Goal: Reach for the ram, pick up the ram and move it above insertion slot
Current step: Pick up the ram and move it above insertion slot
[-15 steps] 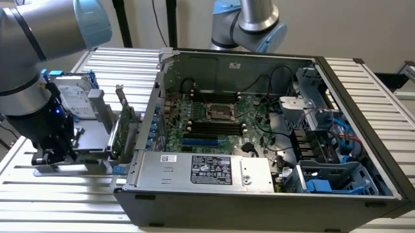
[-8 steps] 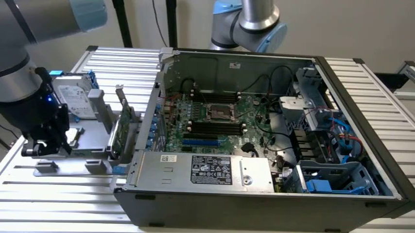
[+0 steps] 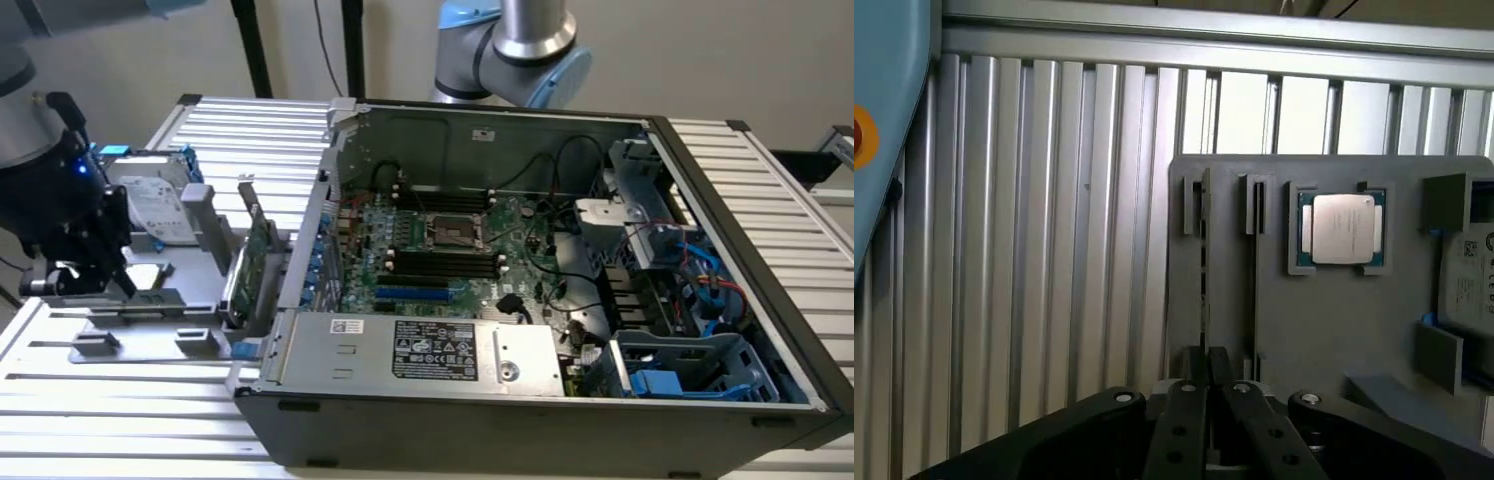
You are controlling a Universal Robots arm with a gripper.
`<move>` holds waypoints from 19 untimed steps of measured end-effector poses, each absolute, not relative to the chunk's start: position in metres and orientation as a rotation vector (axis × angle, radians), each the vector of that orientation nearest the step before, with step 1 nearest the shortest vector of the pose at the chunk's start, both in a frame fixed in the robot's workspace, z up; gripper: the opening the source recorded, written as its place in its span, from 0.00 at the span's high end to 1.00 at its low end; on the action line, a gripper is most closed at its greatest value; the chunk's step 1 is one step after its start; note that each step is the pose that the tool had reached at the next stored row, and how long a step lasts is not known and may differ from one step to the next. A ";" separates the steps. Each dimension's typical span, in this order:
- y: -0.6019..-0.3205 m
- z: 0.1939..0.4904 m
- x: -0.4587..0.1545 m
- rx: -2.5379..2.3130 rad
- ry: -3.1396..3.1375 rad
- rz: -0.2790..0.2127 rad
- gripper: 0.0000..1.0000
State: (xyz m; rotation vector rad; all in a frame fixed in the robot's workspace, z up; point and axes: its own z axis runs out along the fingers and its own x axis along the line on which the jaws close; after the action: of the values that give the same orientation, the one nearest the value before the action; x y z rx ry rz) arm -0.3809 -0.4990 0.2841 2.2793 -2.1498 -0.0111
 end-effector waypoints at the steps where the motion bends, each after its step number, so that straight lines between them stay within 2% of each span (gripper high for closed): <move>1: -0.498 0.289 -0.380 2.279 -2.150 -0.011 0.87; 13: -0.493 0.342 -0.348 2.279 -2.150 -0.011 0.87; 19: -0.492 0.358 -0.328 2.280 -2.151 -0.013 0.87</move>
State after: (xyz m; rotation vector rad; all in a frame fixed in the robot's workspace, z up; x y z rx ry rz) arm -0.3278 -0.4919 0.3576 2.2804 -2.1509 -0.0135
